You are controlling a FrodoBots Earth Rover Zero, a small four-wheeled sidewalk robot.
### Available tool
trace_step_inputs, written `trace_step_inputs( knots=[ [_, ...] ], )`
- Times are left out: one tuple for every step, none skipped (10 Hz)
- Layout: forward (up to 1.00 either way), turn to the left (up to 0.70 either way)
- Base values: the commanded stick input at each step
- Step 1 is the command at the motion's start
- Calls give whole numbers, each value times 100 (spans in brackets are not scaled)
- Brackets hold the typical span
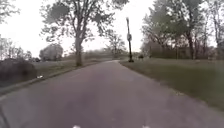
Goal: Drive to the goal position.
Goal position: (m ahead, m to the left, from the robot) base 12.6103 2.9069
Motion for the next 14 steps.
trace_step_inputs(
  knots=[
    [100,2],
    [100,2],
    [100,2],
    [100,2],
    [100,2],
    [100,2],
    [100,2],
    [100,2],
    [100,2],
    [100,2],
    [100,2],
    [100,2],
    [100,2],
    [100,2]
  ],
)
